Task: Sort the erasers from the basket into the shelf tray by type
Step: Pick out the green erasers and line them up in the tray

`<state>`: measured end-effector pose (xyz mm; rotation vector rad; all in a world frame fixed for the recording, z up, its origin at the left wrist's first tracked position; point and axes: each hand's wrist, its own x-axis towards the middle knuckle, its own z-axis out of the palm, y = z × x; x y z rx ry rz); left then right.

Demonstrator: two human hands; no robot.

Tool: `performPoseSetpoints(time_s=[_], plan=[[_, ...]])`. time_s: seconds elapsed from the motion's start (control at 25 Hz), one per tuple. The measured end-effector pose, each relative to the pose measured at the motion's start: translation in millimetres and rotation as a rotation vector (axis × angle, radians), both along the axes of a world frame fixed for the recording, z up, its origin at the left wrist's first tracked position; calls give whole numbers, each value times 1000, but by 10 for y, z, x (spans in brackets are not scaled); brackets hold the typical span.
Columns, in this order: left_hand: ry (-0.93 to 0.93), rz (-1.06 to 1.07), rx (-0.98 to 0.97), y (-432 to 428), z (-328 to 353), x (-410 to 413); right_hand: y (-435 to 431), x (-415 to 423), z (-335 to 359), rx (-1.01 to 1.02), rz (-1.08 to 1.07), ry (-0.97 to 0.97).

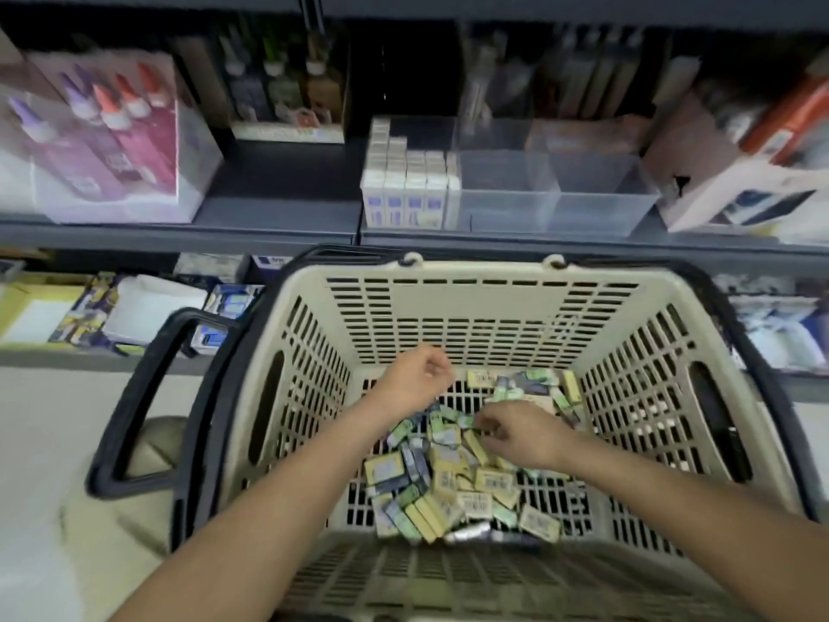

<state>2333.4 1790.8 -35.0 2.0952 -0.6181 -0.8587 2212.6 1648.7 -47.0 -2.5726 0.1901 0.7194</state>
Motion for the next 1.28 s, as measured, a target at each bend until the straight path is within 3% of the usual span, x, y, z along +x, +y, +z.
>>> performPoseSetpoints(time_s=[0.08, 0.28, 0.44, 0.56, 0.68, 0.88, 1.04, 1.28], plan=[[53, -94, 171, 100, -162, -26, 84, -19, -159, -45, 17, 32], [-18, -304, 464, 306, -403, -78, 128, -18, -285, -67, 29, 30], [-149, -379, 544, 284, -498, -148, 31, 74, -297, -189, -79, -80], [-61, -198, 388, 254, -506, -107, 28, 136, -341, -303, -9, -21], [147, 68, 142, 223, -436, -31, 27, 126, -391, -257, -46, -40], [517, 385, -96, 132, -373, -32, 24, 231, -319, 298, -498, -150], [757, 439, -262, 79, -379, -64, 163, 315, -275, 537, -618, -164], [902, 314, -306, 129, -387, -27, 173, 343, -245, 610, -560, -115]])
